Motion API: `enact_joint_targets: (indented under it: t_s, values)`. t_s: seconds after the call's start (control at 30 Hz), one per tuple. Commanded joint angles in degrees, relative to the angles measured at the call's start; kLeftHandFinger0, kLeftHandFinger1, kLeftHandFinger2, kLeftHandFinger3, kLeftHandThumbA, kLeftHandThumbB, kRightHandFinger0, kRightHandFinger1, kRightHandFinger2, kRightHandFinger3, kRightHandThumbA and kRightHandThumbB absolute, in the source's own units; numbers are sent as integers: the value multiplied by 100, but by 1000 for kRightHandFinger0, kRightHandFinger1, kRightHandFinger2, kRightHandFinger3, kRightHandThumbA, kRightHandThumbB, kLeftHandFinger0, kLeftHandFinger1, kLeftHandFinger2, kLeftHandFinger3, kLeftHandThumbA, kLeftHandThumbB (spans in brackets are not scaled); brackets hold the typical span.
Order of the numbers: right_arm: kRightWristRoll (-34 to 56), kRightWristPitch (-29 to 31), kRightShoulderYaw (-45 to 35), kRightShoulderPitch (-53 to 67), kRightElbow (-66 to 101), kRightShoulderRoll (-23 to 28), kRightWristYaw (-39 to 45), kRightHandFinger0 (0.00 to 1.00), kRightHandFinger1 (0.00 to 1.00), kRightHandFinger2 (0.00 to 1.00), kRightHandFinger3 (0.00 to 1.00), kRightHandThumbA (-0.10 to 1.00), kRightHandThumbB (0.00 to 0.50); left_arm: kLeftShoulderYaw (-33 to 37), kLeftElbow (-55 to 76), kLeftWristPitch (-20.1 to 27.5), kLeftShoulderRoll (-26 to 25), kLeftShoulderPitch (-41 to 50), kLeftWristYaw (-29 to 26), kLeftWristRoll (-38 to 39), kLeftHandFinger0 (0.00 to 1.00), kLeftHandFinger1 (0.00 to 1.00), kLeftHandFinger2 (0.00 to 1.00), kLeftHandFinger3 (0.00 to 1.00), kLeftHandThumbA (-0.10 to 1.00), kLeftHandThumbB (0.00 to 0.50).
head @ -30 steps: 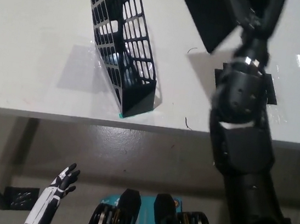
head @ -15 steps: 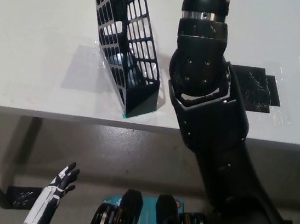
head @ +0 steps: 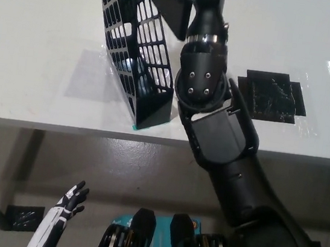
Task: A notebook is kept standing on the table on the right hand side and a black shelf is kept on the left hand side and the robot uses its right hand to grab the notebook and places it in the shelf
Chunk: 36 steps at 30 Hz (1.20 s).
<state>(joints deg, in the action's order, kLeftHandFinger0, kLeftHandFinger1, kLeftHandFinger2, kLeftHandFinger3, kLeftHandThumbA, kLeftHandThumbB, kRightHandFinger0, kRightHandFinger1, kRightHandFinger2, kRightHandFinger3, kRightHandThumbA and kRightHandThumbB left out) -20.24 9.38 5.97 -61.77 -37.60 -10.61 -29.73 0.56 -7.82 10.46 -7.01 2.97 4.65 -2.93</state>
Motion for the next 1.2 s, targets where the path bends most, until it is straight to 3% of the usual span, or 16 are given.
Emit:
enact_joint_targets:
  t_s: [0.0,0.13,0.23,0.5,0.57,0.77,0.8,0.83,0.87,0.9,0.93,0.97,1.07,1.17]
  values:
    - [101,648,-116,-664,-339,-59,-287,0,260,699,833,-100,84,38,59,288,-74,10,57,18,1000,1000,1000,1000,1000,186]
    - [251,874,-182,-806,-926,-154,-295,0,247,704,836,-100,99,49,124,183,-84,75,82,-14,1000,1000,1000,1000,1000,173]
    - [367,1053,-251,-944,-1377,-209,-308,0,193,663,773,-100,99,62,91,247,-86,56,78,-41,1000,1000,1000,1000,1000,180]
    - [778,1197,-543,-1454,-2561,-401,-258,0,183,677,751,-100,94,72,58,280,-116,56,65,-81,1000,1000,1000,1000,1000,204]
    - [806,1214,-568,-1616,-2810,-425,-316,0,182,685,760,-100,96,63,31,296,-110,38,75,-42,1000,1000,1000,1000,1000,188]
    - [909,1497,-623,-1995,-3353,-513,-490,0,104,596,681,-100,99,80,74,229,-97,40,89,-32,1000,1000,1000,1000,1000,176]
    - [841,1520,-571,-2013,-3390,-523,-579,61,240,738,820,67,142,82,90,208,-101,42,95,-27,1000,1000,1000,1000,1000,173]
    - [812,1529,-521,-2007,-3378,-519,-512,411,699,1000,1000,357,225,92,116,197,-102,34,83,-59,1000,1000,1000,1000,1000,168]
    - [801,1584,-472,-1994,-3383,-519,-408,682,939,1000,1000,527,227,97,125,214,-101,36,70,-81,1000,1000,1000,1000,1000,166]
    - [803,1653,-409,-1950,-3367,-512,-165,1000,1000,1000,1000,708,274,101,120,235,-104,43,69,-82,1000,1000,1000,1000,1000,172]
    - [815,1652,-364,-1925,-3349,-502,30,1000,1000,1000,1000,769,284,99,109,225,-109,42,81,-61,1000,1000,1000,1000,1000,173]
    - [814,1627,-305,-1876,-3326,-469,243,1000,1000,1000,1000,897,281,98,132,195,-111,48,79,-64,1000,1000,1000,1000,1000,177]
    - [776,1537,-200,-1849,-3310,-419,305,1000,1000,1000,1000,1000,315,91,158,170,-143,42,93,-52,1000,1000,1000,1000,1000,178]
    - [627,1502,-53,-1851,-3304,-377,40,1000,1000,1000,1000,1000,333,90,145,178,-140,53,96,-25,1000,1000,1000,1000,1000,172]
